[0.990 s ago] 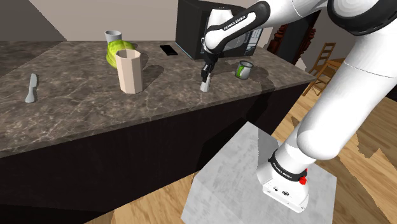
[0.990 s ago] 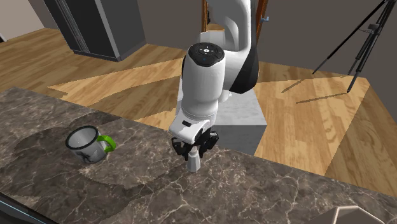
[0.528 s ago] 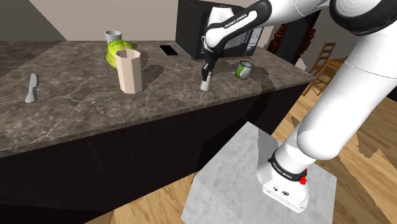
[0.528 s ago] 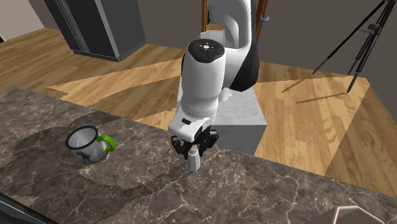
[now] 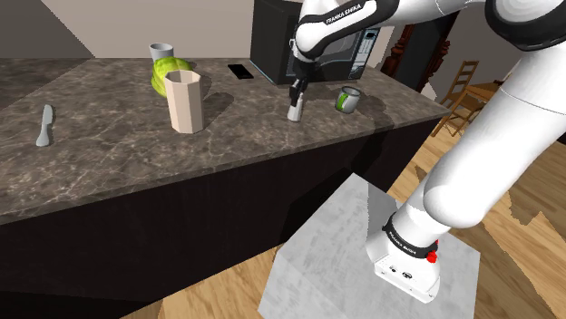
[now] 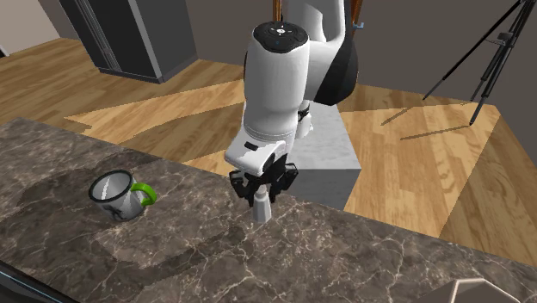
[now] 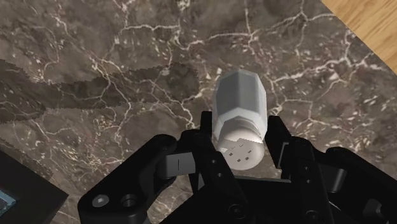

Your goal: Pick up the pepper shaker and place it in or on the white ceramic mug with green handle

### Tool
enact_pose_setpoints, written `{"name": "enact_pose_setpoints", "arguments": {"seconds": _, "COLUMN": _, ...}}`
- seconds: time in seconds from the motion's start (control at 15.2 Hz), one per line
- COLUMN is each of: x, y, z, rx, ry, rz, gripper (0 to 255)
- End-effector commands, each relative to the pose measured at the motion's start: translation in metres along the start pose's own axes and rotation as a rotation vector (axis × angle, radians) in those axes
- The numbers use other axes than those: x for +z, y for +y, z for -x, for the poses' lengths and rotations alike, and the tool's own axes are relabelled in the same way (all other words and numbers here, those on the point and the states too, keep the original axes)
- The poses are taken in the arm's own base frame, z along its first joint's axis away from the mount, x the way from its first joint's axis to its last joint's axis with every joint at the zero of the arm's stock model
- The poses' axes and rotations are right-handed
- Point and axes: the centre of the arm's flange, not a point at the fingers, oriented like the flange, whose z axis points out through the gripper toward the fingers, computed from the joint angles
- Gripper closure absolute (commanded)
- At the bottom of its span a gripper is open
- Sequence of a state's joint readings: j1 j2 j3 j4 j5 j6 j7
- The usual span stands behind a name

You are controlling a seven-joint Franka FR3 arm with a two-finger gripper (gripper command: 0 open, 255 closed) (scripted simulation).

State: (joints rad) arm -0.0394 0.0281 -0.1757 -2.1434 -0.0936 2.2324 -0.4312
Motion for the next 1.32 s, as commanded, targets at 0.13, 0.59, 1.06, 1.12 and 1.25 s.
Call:
{"name": "enact_pose_setpoints", "arguments": {"seconds": 0.13, "x": -0.021, "y": 0.002, "z": 0.0, "rx": 0.0, "ry": 0.0, "rz": 0.0, "gripper": 255}}
{"name": "enact_pose_setpoints", "arguments": {"seconds": 0.59, "x": -0.058, "y": 0.006, "z": -0.001, "rx": 0.0, "ry": 0.0, "rz": 0.0, "gripper": 255}}
{"name": "enact_pose_setpoints", "arguments": {"seconds": 1.06, "x": -0.094, "y": 0.01, "z": -0.002, "rx": 0.0, "ry": 0.0, "rz": 0.0, "gripper": 255}}
{"name": "enact_pose_setpoints", "arguments": {"seconds": 1.12, "x": -0.1, "y": 0.01, "z": -0.002, "rx": 0.0, "ry": 0.0, "rz": 0.0, "gripper": 255}}
{"name": "enact_pose_setpoints", "arguments": {"seconds": 1.25, "x": -0.11, "y": 0.011, "z": -0.002, "rx": 0.0, "ry": 0.0, "rz": 0.0, "gripper": 255}}
